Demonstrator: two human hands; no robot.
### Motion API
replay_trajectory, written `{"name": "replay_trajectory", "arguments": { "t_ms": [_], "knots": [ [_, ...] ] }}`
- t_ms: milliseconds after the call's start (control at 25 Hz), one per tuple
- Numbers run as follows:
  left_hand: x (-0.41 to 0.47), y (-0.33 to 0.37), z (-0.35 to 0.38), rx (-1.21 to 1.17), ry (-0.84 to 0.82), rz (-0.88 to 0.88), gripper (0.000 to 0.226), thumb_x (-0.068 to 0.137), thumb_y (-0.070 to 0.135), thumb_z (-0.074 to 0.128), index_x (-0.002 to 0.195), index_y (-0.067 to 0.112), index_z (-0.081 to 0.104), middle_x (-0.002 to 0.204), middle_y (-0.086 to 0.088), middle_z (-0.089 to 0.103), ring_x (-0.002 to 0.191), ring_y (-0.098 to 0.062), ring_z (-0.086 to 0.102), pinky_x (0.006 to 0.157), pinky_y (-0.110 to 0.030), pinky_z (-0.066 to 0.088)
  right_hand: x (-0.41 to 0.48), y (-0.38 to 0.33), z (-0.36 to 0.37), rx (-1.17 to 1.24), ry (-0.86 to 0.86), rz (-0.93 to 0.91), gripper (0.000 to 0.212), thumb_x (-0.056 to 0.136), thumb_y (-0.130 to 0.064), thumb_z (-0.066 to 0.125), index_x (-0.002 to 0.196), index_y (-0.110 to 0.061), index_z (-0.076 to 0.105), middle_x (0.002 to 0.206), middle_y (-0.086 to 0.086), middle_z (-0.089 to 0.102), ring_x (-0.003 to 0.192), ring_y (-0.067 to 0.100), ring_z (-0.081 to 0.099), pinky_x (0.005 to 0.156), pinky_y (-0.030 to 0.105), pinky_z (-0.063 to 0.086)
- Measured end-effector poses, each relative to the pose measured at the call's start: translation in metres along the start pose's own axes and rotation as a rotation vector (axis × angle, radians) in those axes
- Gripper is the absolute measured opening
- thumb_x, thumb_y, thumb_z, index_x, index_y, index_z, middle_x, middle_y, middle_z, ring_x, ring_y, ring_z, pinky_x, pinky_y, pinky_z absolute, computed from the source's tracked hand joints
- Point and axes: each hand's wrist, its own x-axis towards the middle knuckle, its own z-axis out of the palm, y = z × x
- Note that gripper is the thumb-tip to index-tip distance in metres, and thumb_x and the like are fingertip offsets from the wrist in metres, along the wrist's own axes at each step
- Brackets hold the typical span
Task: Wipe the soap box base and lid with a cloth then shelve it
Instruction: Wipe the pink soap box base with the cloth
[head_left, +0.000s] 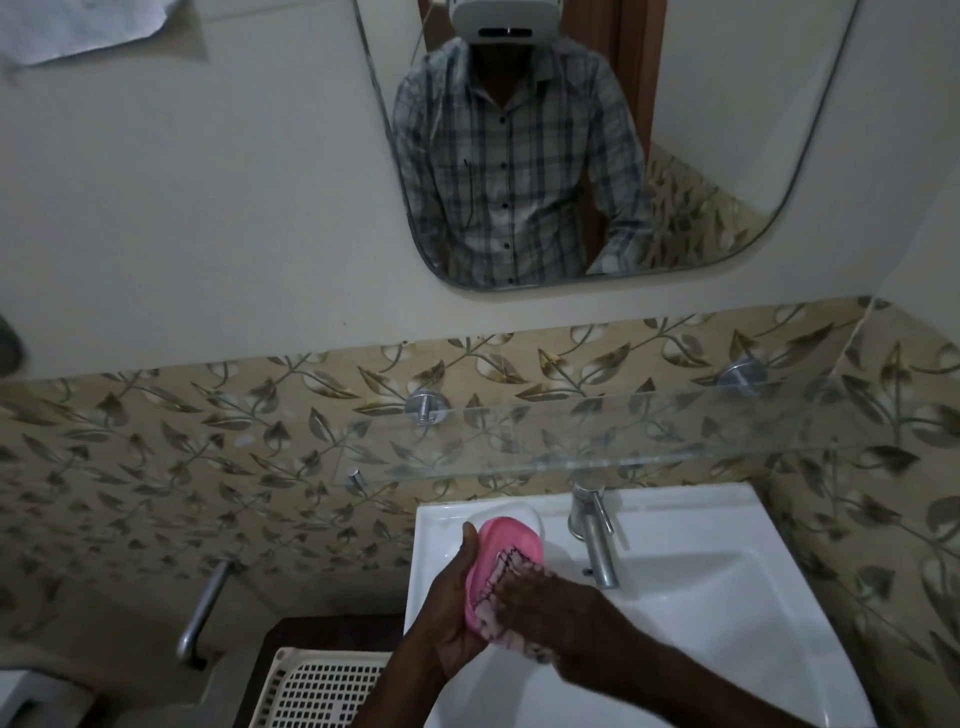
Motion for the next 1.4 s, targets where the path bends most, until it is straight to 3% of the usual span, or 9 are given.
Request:
{"name": "replay_trajectory", "arguments": {
  "t_ms": [80,280,400,520,680,800,1000,1200,1400],
  "knots": [
    [0.001,-0.003,-0.005,0.069,0.052,0.060,0.070,0.091,0.047,0.058,0.131,-0.010,0.056,0.133,-0.038,0.055,0.116,-0.045,0.062,0.099,-0.055,0.051,-0.002,0.011,-0.014,0.083,0.070,0.062,0.035,0.087,-0.003,0.050,0.106,-0.012,0.077,0.106,0.002,0.077,0.098,0.016,0.074,0.084,0.032,0.061],
    [0.009,-0.007,-0.010,0.687,0.304,0.435,0.028,0.076,0.015,0.071,0.103,0.017,0.077,0.096,-0.016,0.077,0.083,-0.026,0.073,0.068,-0.036,0.058,0.005,0.036,-0.040,0.435,0.391,0.973,0.032,0.085,-0.005,0.069,0.112,-0.021,0.070,0.084,-0.029,0.069,0.085,-0.001,0.071,0.068,0.008,0.053],
    [0.013,-0.018,0.004,0.961,0.454,0.623,0.020,0.075,0.007,0.068,0.074,0.023,0.080,0.071,-0.004,0.078,0.064,-0.012,0.071,0.058,-0.028,0.052,0.028,0.006,-0.031,0.551,0.311,0.888,0.035,0.089,-0.007,0.065,0.115,-0.029,0.060,0.099,-0.020,0.072,0.090,0.016,0.073,0.068,0.020,0.058],
    [0.014,-0.030,0.014,0.970,0.559,0.758,0.016,0.068,0.018,0.063,0.054,0.016,0.071,0.055,-0.007,0.071,0.051,-0.009,0.063,0.047,-0.039,0.051,0.029,-0.019,-0.014,0.184,0.217,0.446,0.054,0.084,0.003,0.053,0.133,-0.020,0.060,0.136,0.004,0.061,0.127,0.014,0.054,0.112,0.020,0.035],
    [0.010,-0.037,0.020,0.886,0.537,0.860,0.009,0.073,0.017,0.071,0.075,0.020,0.080,0.062,-0.002,0.075,0.055,-0.007,0.066,0.051,-0.026,0.053,0.018,-0.019,-0.001,0.278,0.419,0.750,0.070,0.084,0.020,0.051,0.128,-0.035,0.055,0.124,-0.007,0.066,0.110,0.016,0.067,0.103,0.048,0.050],
    [0.010,-0.040,0.018,0.857,0.533,0.852,0.025,0.080,0.001,0.065,0.056,0.008,0.066,0.050,0.001,0.064,0.047,-0.008,0.055,0.048,-0.024,0.044,0.021,-0.032,0.010,0.208,0.396,0.612,0.061,0.085,0.015,0.060,0.136,-0.018,0.058,0.146,0.004,0.052,0.139,0.024,0.044,0.114,0.041,0.040],
    [0.004,-0.038,0.024,0.880,0.594,0.960,0.029,0.080,0.007,0.065,0.053,0.018,0.061,0.045,0.007,0.055,0.044,-0.004,0.044,0.043,-0.023,0.037,0.045,-0.039,0.009,0.346,0.521,0.750,0.056,0.088,0.012,0.057,0.136,-0.017,0.058,0.142,-0.001,0.055,0.137,0.016,0.046,0.112,0.027,0.039],
    [-0.002,-0.045,0.020,0.795,0.602,0.956,0.018,0.077,0.002,0.075,0.082,0.019,0.079,0.070,-0.002,0.076,0.062,-0.010,0.068,0.056,-0.024,0.055,0.035,-0.029,0.017,0.601,0.469,1.021,0.042,0.092,-0.002,0.057,0.127,-0.026,0.061,0.100,-0.005,0.071,0.085,0.014,0.067,0.070,0.025,0.053],
    [-0.004,-0.021,0.023,1.177,0.592,0.721,0.014,0.075,0.015,0.075,0.089,0.019,0.076,0.075,0.007,0.074,0.068,-0.009,0.070,0.057,-0.015,0.053,0.029,-0.020,0.006,0.266,0.375,0.725,0.041,0.086,0.005,0.067,0.126,-0.005,0.064,0.121,0.010,0.067,0.114,0.023,0.062,0.099,0.043,0.049]
  ]
}}
